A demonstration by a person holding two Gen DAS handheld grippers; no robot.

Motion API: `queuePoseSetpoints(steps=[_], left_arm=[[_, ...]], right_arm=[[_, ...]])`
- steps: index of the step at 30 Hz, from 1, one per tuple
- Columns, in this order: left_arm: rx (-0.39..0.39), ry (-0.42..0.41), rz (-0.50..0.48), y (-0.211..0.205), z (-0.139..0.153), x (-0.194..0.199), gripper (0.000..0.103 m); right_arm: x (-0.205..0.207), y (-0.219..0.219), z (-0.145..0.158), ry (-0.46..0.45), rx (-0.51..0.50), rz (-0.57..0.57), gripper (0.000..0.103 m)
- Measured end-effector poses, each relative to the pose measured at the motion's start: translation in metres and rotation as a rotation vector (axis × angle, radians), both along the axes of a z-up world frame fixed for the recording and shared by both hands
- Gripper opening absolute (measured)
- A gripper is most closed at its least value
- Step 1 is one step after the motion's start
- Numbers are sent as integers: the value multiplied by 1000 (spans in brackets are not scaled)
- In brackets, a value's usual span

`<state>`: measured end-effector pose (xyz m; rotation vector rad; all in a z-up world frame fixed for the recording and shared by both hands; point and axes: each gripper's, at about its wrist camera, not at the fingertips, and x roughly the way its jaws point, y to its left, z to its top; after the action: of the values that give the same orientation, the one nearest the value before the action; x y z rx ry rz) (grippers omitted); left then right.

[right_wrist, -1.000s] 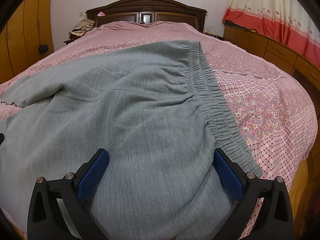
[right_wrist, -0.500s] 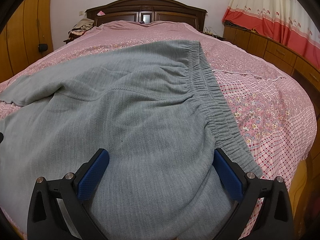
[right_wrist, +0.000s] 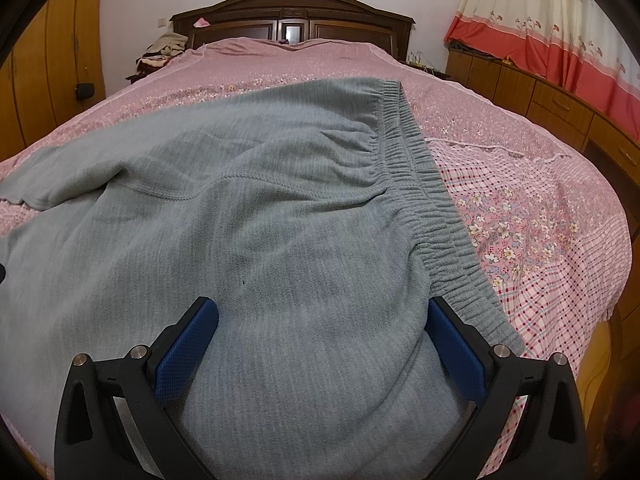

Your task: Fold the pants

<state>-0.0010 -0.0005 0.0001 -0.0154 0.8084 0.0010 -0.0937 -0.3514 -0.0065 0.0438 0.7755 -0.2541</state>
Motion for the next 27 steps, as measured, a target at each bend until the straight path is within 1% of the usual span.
queuePoseSetpoints(steps=[4,8,12,17,24,27], left_arm=[[3,3,0,0,1,1,103],[25,17,-1,-3,0,4,103],[41,28,-5,-4,0,5,103],[23,35,-14,-1,2,6,103],[61,61,-15,-6,5,10,103],[64,77,-23,-6,6,12,103]], right_arm=[[1,1,0,11,-9,-3,103],[2,2,1,27,-14,1,103],[-1,0,4,30,2,17,103],[-2,-4,9,31,32,40,103],[-3,-10,17,26,68,56,103],[-3,-13,22,25,84,54,103]])
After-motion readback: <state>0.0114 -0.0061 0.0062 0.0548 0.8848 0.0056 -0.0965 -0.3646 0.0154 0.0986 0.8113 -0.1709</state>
